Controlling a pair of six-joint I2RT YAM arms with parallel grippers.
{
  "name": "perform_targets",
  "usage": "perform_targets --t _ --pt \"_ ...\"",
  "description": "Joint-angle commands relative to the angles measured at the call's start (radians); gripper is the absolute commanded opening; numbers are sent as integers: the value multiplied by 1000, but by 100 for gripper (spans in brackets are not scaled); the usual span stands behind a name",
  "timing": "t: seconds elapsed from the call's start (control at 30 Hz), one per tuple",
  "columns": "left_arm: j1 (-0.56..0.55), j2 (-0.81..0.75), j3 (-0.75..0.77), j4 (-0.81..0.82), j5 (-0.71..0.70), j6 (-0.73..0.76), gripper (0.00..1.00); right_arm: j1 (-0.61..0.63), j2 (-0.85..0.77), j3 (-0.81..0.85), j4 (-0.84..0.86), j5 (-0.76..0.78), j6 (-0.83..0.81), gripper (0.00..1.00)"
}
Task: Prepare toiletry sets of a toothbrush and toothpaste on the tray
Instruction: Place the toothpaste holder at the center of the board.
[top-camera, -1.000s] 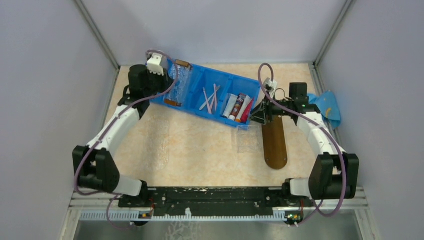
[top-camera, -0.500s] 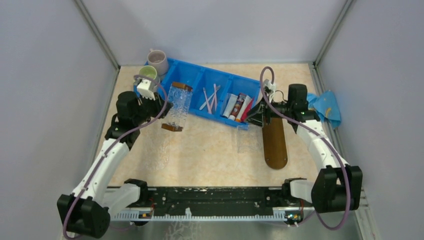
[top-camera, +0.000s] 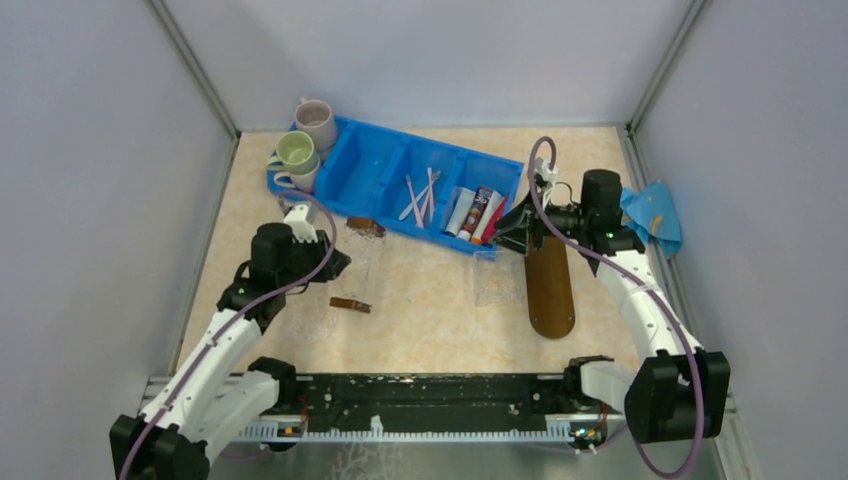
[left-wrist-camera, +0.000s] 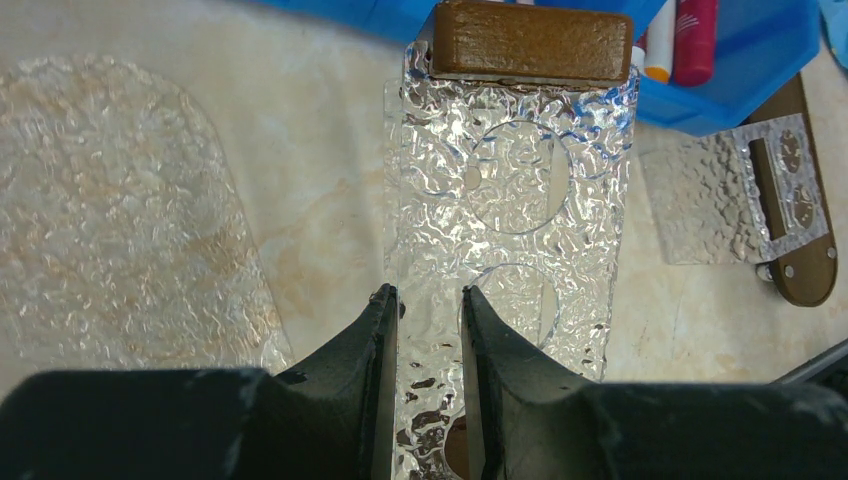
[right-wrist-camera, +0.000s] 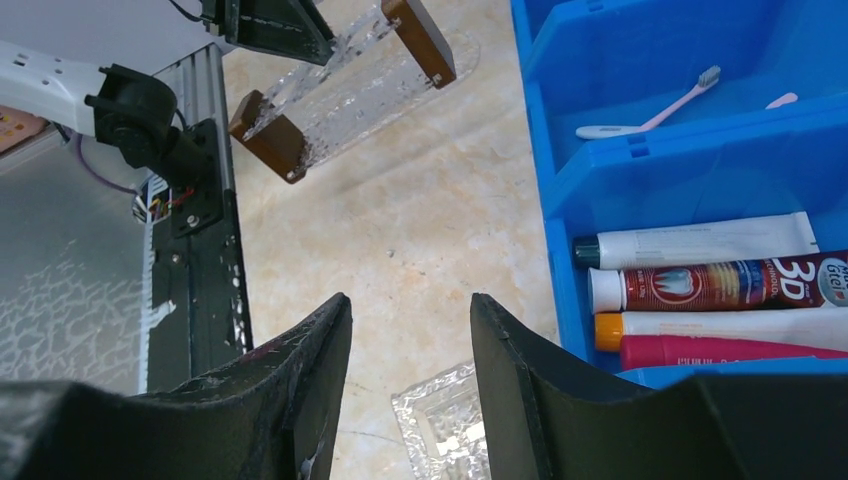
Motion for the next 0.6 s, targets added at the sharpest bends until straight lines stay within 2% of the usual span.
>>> perform_targets --t 0.0,0.37,0.57 --pt "-41 -9 -11 6 -116 -66 8 9 -42 -7 58 -22 22 48" --pt "-179 212 33 -1 -370 -144 9 9 -56 -16 70 -21 29 48" --pt "-206 272 48 12 -441 -165 9 9 -61 -18 74 -24 29 48"
